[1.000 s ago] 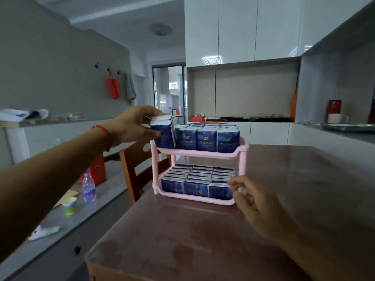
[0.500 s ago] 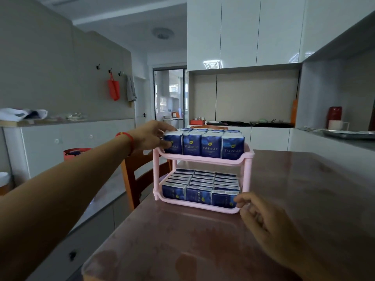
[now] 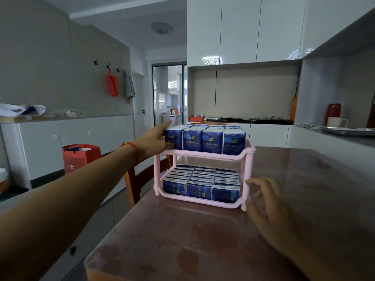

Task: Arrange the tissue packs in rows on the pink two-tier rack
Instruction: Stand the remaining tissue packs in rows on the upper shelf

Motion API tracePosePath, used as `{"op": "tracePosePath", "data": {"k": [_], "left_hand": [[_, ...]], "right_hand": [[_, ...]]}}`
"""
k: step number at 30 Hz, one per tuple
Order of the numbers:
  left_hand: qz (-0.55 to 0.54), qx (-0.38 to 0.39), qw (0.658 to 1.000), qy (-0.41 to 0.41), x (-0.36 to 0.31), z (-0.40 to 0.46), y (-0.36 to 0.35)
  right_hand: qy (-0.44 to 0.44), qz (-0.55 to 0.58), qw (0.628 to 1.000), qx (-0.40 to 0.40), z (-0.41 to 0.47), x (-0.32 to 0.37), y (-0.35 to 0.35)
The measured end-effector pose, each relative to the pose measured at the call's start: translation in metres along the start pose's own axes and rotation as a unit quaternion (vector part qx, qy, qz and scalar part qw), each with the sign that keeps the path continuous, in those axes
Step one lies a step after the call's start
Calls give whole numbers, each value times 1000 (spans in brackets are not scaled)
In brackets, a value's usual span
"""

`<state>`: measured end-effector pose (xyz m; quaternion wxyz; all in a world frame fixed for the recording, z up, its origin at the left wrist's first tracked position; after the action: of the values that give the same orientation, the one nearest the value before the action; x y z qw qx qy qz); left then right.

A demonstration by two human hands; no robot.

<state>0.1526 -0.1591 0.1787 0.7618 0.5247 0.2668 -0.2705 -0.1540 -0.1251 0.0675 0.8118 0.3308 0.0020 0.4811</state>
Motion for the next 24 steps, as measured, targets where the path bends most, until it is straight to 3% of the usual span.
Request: {"op": "tracePosePath", "data": {"k": [4,7,9,11,18,24], "left_hand": [[-110,-98,989,-22,8,-22,6],[-176,-189,965,49,56,-45,-5],[-154,-188,961,129,89,-55,-30],[-106,-166,968,154,105,-59,-51],[7,-232,969,86,110,-66,-50],[-2,-224,972,65,109,-63,-51]], "right_hand": [[-67,0,998,7,-1,-21,-3],[-118,16,991,57,-3,-33,-15],[-133,1,987,87,-2,-39,-23],[-123,-39,988,84,3,-41,-23],[-95,-26,993,71,12,-49,-25],[-104,-25,992,62,11,-53,-26]]}}
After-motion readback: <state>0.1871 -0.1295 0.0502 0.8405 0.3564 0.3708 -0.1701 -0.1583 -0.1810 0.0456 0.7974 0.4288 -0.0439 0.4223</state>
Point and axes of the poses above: each hand's wrist, its own z-axis towards the middle knuckle, its own y-axis out of the back of the hand, x = y × z, the point moved 9 cm from there along z, towards the middle knuckle, and after that the axes turned 4 degrees about y, right-handed, at the moved point
